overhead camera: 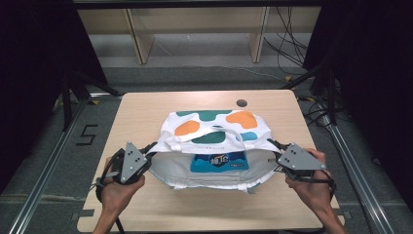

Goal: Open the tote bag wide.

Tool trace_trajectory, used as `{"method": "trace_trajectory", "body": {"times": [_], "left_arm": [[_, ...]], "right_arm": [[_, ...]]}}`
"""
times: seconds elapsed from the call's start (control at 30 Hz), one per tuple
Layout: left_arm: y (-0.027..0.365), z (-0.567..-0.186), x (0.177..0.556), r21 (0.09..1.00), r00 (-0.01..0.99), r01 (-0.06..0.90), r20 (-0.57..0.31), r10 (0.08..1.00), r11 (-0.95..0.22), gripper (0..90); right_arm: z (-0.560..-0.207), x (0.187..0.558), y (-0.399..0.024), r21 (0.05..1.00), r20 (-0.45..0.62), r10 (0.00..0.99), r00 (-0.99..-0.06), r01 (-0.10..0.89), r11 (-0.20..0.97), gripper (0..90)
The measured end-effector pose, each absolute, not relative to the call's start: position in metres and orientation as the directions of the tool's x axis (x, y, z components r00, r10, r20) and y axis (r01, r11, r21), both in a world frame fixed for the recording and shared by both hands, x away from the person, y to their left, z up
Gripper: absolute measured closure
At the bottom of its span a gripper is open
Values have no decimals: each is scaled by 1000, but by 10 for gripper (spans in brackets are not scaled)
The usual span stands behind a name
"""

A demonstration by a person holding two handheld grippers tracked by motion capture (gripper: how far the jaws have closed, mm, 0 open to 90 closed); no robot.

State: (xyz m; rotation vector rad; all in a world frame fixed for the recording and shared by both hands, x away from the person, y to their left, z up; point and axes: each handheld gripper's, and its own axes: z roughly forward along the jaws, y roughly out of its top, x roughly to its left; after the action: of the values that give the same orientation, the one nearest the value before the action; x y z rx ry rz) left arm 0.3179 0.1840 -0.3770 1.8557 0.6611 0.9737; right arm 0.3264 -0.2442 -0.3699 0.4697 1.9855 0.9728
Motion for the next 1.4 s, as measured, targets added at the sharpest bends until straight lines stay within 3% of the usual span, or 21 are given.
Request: {"method": "trace_trajectory", "body": {"times": [0.4,0.5,0.67,0.77,0.8,0.93,1.03,1.13,1.2,1.27,1.33,1.4], "left_arm": [[185,-321,305,905,509,-95,402,761,-415,866],[185,-309,300,926,529,-105,360,769,-362,866],[182,-286,294,922,545,-143,378,748,-361,865],[179,-275,303,916,529,-148,391,753,-372,863],[175,-274,309,942,549,-116,326,770,-316,863],[174,-275,337,954,565,-91,285,774,-285,861],[171,-284,358,933,550,-65,330,767,-355,852],[169,-299,373,941,560,-13,287,777,-338,851],[171,-300,375,964,569,-1,220,792,-267,855],[170,-295,372,959,547,-19,247,800,-283,859],[170,-286,367,931,537,-50,329,777,-361,856],[170,-283,367,928,543,-46,333,771,-369,852]], "right_arm": [[-310,324,-250,790,-541,620,-568,-90,606,883],[-292,320,-253,804,-528,623,-577,-105,585,883],[-270,310,-261,809,-535,624,-570,-134,572,883],[-261,313,-263,801,-551,628,-549,-135,584,883],[-260,316,-263,811,-533,640,-553,-119,573,883],[-257,335,-266,819,-517,653,-553,-98,565,882],[-263,354,-264,815,-511,667,-542,-60,576,882],[-276,375,-262,795,-528,670,-522,-25,606,882],[-280,381,-263,817,-491,687,-535,-8,577,882],[-275,379,-263,825,-487,689,-537,-24,564,882],[-267,373,-261,817,-510,680,-527,-49,575,882],[-263,370,-260,816,-508,681,-528,-42,576,881]]}}
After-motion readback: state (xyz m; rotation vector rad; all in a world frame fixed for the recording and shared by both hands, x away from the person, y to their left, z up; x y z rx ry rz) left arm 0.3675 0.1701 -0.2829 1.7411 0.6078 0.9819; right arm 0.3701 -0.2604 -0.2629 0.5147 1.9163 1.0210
